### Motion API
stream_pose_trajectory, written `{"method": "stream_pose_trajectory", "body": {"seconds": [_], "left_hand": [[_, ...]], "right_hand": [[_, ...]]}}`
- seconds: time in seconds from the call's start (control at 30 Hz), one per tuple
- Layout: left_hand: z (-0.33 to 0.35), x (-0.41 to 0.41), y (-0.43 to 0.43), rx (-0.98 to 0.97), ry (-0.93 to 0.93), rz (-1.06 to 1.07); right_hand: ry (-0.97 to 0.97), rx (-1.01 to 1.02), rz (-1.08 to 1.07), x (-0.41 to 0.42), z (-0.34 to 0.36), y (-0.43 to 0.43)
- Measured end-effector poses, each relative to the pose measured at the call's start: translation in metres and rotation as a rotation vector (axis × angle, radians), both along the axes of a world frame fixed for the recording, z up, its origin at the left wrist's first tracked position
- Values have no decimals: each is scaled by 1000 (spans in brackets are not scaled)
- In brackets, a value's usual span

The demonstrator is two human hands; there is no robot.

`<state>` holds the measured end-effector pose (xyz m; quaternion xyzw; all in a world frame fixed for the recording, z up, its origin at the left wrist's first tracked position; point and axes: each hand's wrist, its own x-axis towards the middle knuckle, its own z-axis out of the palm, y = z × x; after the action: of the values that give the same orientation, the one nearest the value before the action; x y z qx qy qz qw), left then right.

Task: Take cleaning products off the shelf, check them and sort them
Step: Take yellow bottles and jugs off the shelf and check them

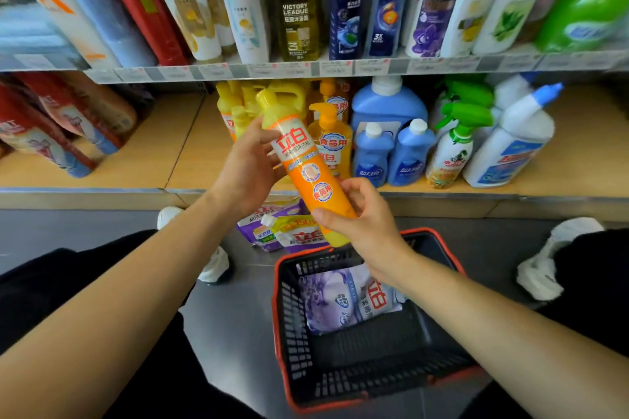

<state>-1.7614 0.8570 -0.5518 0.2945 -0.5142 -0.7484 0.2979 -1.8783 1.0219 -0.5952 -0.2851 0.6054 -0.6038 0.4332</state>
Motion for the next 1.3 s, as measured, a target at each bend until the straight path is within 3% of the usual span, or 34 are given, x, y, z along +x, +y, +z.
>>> {"method": "stream_pose_trajectory", "body": {"seconds": [0.13,0.23,0.3,0.5,0.67,0.93,1.03,1.17,1.3], "left_hand": [[-7,-18,4,13,-79,137],[-7,-30,5,76,-87,170],[-3,-36,6,126,-26,138],[4,-54,14,72,60,-8],[3,-68,24,-105,-35,49],[10,-68,20,18,121,2],[10,-66,23,-26,79,60],[11,-66,30,-112,-29,149],[15,-60,23,-68,18,41]], "right_hand": [[14,23,-58,-10,-4,9],[-193,-46,-159,-23,-3,15],[-311,-81,-190,-37,-3,21],[-402,-63,-141,-67,2,35],[-375,-125,-171,-76,0,42],[-469,-7,-183,-79,6,45],[-527,-37,-157,-79,8,41],[-461,-98,-115,-78,10,38],[-470,-64,-136,-76,11,38]]}}
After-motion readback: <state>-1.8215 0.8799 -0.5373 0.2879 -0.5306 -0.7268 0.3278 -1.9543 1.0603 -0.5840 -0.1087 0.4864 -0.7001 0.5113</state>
